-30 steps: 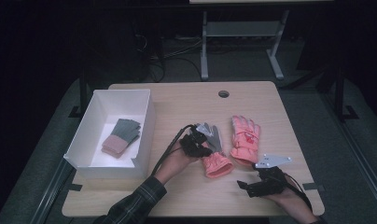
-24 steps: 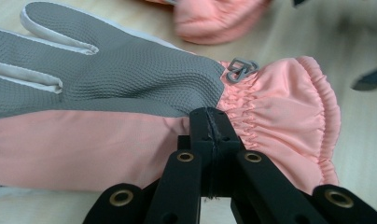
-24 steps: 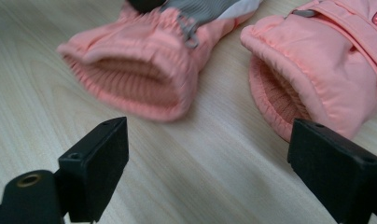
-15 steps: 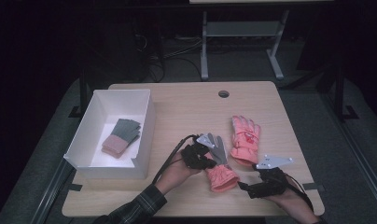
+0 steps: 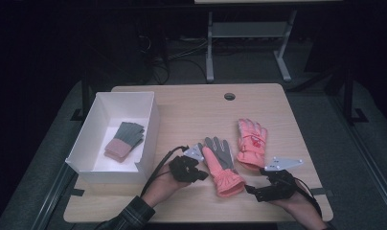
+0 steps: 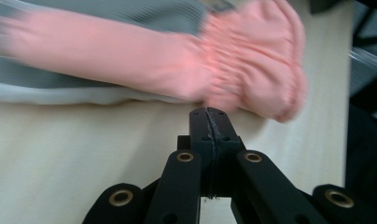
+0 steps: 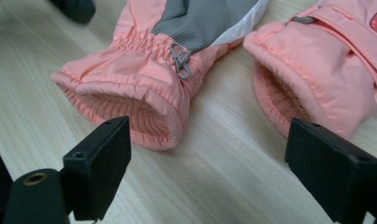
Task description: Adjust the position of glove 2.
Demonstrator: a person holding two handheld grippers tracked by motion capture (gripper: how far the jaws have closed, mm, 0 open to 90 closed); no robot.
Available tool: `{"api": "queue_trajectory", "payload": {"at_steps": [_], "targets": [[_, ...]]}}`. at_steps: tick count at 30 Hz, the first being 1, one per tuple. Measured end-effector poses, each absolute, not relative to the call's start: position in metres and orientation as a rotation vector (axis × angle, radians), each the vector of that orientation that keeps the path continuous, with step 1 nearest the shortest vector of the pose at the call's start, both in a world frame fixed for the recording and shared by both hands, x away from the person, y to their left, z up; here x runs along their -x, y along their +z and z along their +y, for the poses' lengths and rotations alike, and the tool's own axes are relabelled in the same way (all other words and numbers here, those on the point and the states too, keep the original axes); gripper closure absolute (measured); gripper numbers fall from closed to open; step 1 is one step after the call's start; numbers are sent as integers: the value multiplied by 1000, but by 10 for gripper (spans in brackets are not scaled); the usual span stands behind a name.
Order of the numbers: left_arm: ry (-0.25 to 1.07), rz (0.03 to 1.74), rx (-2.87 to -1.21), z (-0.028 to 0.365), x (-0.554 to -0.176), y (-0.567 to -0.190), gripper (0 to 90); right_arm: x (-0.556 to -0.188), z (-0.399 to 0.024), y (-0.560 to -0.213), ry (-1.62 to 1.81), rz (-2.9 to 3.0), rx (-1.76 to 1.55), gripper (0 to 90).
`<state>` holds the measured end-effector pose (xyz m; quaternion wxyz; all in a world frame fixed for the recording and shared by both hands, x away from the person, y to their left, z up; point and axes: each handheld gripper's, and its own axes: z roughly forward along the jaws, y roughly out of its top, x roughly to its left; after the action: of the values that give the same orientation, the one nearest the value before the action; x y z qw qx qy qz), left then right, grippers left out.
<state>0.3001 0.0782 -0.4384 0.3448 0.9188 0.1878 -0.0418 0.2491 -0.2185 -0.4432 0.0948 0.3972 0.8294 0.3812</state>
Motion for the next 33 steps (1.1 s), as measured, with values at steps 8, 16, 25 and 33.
{"api": "queue_trajectory", "payload": {"at_steps": [8,16,25,33], "targets": [[-162,399,-2405,48,-287,-449,896,-250,-224,-440,1142,2437,-1199,134],[-118,365,-2421,48,-283,-448,864,-251,-231,-437,1159,2428,-1241,138],[-4,445,-2380,93,-286,-442,533,-257,-233,-436,1154,2402,-1279,198],[19,505,-2358,124,-288,-446,321,-268,-234,-433,1160,2359,-1326,249]]}}
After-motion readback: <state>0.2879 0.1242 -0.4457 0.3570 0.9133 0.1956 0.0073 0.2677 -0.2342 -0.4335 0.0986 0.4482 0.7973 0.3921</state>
